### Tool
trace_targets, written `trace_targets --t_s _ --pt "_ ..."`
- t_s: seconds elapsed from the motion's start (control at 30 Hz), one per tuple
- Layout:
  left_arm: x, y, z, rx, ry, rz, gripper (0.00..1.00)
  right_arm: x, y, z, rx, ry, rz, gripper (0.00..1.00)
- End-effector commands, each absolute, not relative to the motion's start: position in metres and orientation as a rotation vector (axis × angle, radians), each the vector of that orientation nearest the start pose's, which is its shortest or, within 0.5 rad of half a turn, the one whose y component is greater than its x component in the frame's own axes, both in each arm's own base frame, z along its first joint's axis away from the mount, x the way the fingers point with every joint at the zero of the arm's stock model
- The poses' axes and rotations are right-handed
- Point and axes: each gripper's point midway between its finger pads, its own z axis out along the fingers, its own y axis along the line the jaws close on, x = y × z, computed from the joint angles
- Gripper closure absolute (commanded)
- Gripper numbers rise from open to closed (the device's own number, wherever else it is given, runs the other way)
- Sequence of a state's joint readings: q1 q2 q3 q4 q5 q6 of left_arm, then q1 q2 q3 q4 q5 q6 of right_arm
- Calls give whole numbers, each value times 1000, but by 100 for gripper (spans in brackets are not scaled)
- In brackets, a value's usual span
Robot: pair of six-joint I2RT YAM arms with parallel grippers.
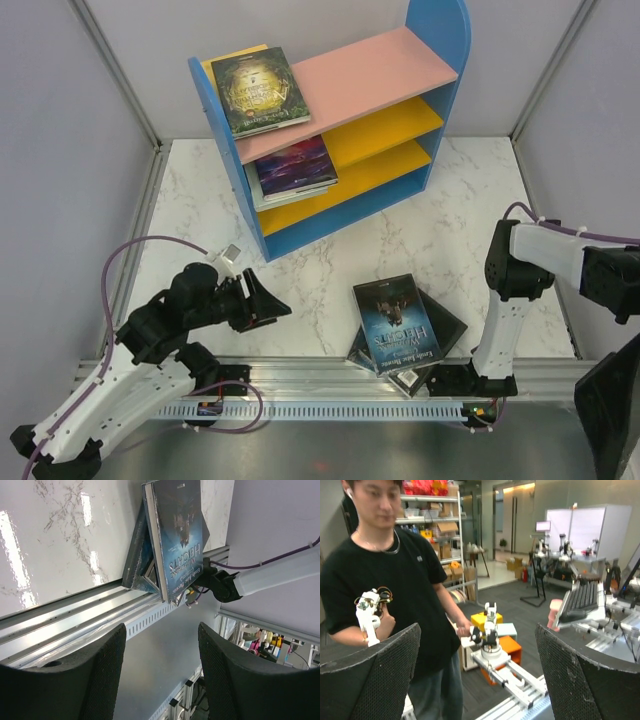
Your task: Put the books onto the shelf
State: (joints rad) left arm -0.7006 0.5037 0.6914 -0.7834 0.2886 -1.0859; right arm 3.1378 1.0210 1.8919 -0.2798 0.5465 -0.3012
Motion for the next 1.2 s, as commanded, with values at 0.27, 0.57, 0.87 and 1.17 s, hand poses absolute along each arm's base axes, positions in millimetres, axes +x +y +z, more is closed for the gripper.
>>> trace_targets --t_s 0.27,0.57,0.87,1.17 --pt "106 -186 211 -368 2409 -1187 37 -156 98 462 -1186 1019 2619 2" --pt "111 -186 207 -360 2424 -1140 37 -76 144 462 -1117 1354 2259 2" --pt "116 -182 197 -355 2439 -1078 37 -62 162 503 -1174 1476 1855 2" --pt "119 -182 180 -322 2454 -1032 37 -112 192 604 -1058 1208 1249 2"
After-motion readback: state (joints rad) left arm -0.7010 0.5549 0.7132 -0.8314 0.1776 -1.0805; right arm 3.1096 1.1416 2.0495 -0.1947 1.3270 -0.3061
